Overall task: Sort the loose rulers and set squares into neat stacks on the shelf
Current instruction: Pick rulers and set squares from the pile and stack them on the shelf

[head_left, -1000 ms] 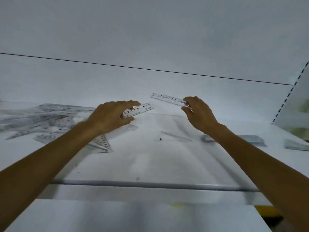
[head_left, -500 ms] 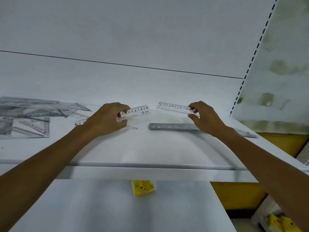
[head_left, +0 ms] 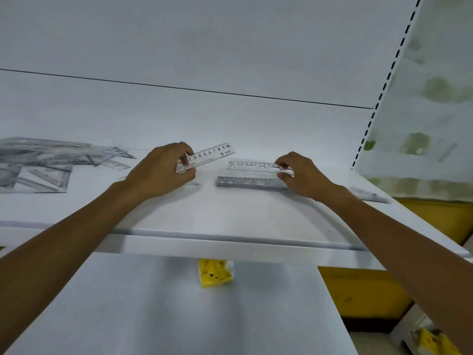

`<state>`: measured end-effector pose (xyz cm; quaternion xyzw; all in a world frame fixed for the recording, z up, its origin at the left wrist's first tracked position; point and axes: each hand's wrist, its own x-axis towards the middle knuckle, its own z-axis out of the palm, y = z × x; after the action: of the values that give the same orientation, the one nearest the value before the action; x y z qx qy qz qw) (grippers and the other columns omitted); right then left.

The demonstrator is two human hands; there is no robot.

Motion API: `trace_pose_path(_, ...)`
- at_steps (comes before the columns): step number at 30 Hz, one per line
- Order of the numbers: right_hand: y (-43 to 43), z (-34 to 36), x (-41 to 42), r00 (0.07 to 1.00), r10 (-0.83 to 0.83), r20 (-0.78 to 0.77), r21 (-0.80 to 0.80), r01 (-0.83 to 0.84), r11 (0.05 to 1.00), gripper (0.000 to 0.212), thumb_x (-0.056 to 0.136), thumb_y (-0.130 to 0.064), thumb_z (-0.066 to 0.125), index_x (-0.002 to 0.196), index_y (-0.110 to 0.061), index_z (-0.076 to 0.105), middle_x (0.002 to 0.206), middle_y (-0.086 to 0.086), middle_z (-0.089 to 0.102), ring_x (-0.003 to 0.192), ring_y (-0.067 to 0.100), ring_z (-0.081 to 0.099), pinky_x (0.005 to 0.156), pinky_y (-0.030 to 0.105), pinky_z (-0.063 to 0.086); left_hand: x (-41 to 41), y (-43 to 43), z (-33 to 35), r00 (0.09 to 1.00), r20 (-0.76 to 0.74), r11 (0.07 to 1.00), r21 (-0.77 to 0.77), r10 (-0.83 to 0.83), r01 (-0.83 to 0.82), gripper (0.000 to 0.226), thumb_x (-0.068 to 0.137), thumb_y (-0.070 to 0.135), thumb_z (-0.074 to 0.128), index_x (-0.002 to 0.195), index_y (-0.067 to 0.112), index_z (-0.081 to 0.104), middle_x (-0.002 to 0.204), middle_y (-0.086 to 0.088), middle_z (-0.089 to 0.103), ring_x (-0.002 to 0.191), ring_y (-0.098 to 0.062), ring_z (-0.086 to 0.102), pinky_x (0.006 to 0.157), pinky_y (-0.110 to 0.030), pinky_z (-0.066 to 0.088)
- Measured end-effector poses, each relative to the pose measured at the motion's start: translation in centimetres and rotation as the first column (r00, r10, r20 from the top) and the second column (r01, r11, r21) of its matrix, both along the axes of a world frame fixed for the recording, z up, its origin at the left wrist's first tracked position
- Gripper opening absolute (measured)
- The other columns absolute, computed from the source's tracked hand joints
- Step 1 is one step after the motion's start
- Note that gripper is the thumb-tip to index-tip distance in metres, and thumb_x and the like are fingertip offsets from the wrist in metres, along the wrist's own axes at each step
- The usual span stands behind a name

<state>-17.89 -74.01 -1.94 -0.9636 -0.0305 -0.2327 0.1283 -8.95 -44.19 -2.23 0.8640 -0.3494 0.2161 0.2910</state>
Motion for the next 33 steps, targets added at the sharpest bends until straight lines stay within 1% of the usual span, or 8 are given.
trace_pose_path(5,0.5,-0.1,1.0,0.997,0.050,-0.061,0.008,-0.049,0.999,0.024,0.085,-0.007,0.059,0.108,-0.001,0.060,0.106,0.015,0.057,0.098,0.027,0.054,0.087,0.028,0.038,-0.2,-0.1,0.2,0.999,-0.011,0.996,0.080,-0.041,0.042,0.038,0.077,0.018,0.067,0.114,0.018,0.056,0.095,0.004,0.052,0.070,-0.007,0.047,0.065,-0.021,0.034)
trace_pose_path(10,0.2,-0.5,1.4,0.991,0.050,-0.123,0.027,-0.047,0.999,0.026,0.084,-0.009,0.059,0.110,-0.005,0.060,0.113,0.010,0.056,0.104,0.023,0.053,0.087,0.019,0.035,-0.4,0.0,0.1,0.999,-0.021,0.987,0.153,-0.043,0.046,0.041,0.083,0.034,0.063,0.122,0.034,0.052,0.091,0.009,0.049,0.071,-0.006,0.050,0.066,-0.026,0.037)
trace_pose_path(15,0.1,-1.3,1.4,0.986,0.049,-0.158,0.044,-0.042,0.998,0.026,0.084,-0.010,0.057,0.110,-0.009,0.060,0.115,0.006,0.056,0.107,0.020,0.053,0.093,0.025,0.039,-0.4,-0.5,-0.2,1.000,-0.017,0.981,0.193,-0.013,0.016,0.038,0.085,0.037,0.060,0.121,0.033,0.051,0.097,0.012,0.053,0.075,-0.010,0.051,0.068,-0.026,0.035)
trace_pose_path(22,0.4,-1.6,0.9,0.985,0.037,-0.166,0.005,-0.037,0.999,0.033,0.087,-0.013,0.055,0.120,-0.008,0.056,0.123,0.007,0.054,0.114,0.021,0.050,0.098,0.024,0.036,-0.3,-1.5,-0.3,1.000,-0.022,0.992,0.127,-0.013,0.015,0.029,0.081,0.032,0.065,0.109,0.026,0.058,0.095,0.011,0.057,0.083,-0.013,0.055,0.079,-0.034,0.046)
trace_pose_path(25,0.6,-1.9,-0.2,0.998,0.042,-0.046,-0.028,-0.043,0.999,0.039,0.085,-0.011,0.055,0.124,-0.009,0.053,0.126,0.005,0.052,0.119,0.019,0.046,0.100,0.026,0.035,0.0,-2.1,-0.3,0.999,-0.020,0.994,0.100,-0.041,0.043,0.028,0.080,0.030,0.067,0.107,0.025,0.060,0.096,0.007,0.058,0.085,-0.014,0.057,0.078,-0.033,0.046)
trace_pose_path(28,0.9,-2.1,-2.1,0.999,0.022,0.047,-0.071,-0.019,0.997,0.036,0.085,-0.010,0.053,0.120,-0.012,0.055,0.121,0.002,0.055,0.115,0.018,0.048,0.090,0.028,0.040,0.6,-3.0,0.2,0.997,-0.023,0.996,0.053,-0.067,0.068,0.031,0.079,0.027,0.070,0.109,0.022,0.064,0.097,0.000,0.056,0.085,-0.016,0.057,0.074,-0.027,0.044)
trace_pose_path(30,1.3,-2.0,-3.7,0.999,-0.027,0.033,-0.082,0.030,0.996,0.032,0.086,-0.015,0.051,0.118,-0.016,0.055,0.118,-0.002,0.056,0.109,0.016,0.050,0.082,0.029,0.042,1.1,-3.8,0.5,0.997,-0.025,0.997,0.029,-0.071,0.072,0.033,0.078,0.026,0.071,0.110,0.021,0.065,0.098,-0.002,0.055,0.084,-0.016,0.057,0.073,-0.025,0.041)
trace_pose_path(33,1.9,-1.9,-5.9,0.994,-0.104,-0.036,-0.084,0.101,0.991,0.031,0.090,-0.028,0.050,0.119,-0.020,0.054,0.120,-0.004,0.055,0.110,0.016,0.051,0.087,0.032,0.043,1.3,-5.7,0.9,0.995,-0.025,0.995,-0.004,-0.095,0.095,0.033,0.077,0.024,0.073,0.109,0.019,0.066,0.096,-0.003,0.056,0.083,-0.015,0.057,0.074,-0.024,0.040)
